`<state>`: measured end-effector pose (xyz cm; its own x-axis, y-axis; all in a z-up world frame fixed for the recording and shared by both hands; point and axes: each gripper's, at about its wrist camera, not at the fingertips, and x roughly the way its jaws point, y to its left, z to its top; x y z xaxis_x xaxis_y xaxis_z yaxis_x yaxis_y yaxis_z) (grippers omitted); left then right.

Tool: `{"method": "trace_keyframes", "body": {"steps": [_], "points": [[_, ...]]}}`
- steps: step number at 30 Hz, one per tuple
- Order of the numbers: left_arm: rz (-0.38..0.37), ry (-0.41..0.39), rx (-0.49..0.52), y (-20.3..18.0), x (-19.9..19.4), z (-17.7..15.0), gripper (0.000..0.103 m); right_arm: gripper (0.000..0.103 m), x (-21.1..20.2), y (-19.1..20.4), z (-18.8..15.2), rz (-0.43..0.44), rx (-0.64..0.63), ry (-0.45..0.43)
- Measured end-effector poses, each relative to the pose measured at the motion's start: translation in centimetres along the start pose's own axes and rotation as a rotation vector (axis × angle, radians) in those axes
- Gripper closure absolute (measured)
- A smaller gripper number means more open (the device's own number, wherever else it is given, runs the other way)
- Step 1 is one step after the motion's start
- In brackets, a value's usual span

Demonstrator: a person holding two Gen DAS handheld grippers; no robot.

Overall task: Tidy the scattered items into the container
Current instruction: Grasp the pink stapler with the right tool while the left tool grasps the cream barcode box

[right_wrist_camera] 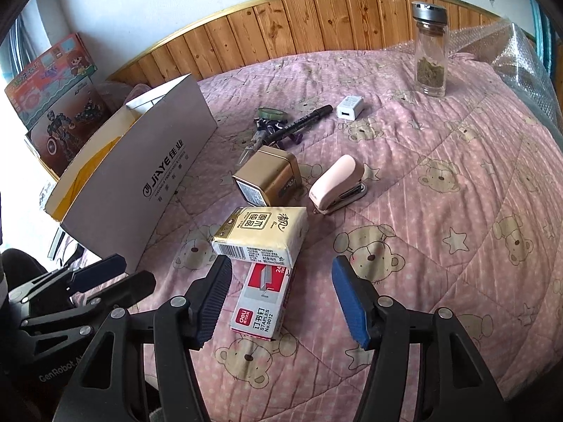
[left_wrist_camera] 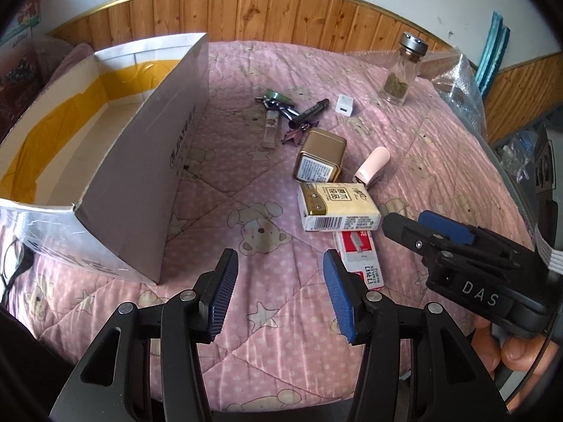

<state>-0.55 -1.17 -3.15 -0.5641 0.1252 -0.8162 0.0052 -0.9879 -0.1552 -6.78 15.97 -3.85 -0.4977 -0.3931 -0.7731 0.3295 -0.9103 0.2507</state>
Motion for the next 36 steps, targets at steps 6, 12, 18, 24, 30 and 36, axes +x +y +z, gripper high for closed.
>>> {"method": "trace_keyframes", "body": {"steps": [6, 12, 18, 24, 30, 36], "points": [[-0.091, 0.038, -0.008, -1.2, 1.4, 0.1, 0.05, 0.042, 1.7, -2.1, 1.4, 0.049, 0.096, 0.044], [-0.114, 0.052, 0.007, -3.1, 3.9, 2.2, 0.049, 0.042, 4.9, -4.9, 4.5, 0.083, 0.227, 0.103], [-0.131, 0.096, -0.033, -3.0, 7.6, 3.4, 0.049, 0.043, 8.9, -5.8, 6.6, 0.019, 0.228, 0.144], [-0.351, 0.11, 0.099, -6.3, 7.2, 2.7, 0.047, 0.077, 8.6, -6.5, 7.4, -0.097, 0.166, 0.119], [-0.212, 0.011, 0.174, -6.8, 6.5, 4.0, 0.047, 0.077, 8.7, -8.7, 7.8, -0.092, 0.23, 0.122], [-0.151, 0.016, 0.345, -9.8, 10.0, 5.4, 0.046, 0.071, 9.2, -9.6, 7.5, -0.051, 0.262, 0.125]]}}
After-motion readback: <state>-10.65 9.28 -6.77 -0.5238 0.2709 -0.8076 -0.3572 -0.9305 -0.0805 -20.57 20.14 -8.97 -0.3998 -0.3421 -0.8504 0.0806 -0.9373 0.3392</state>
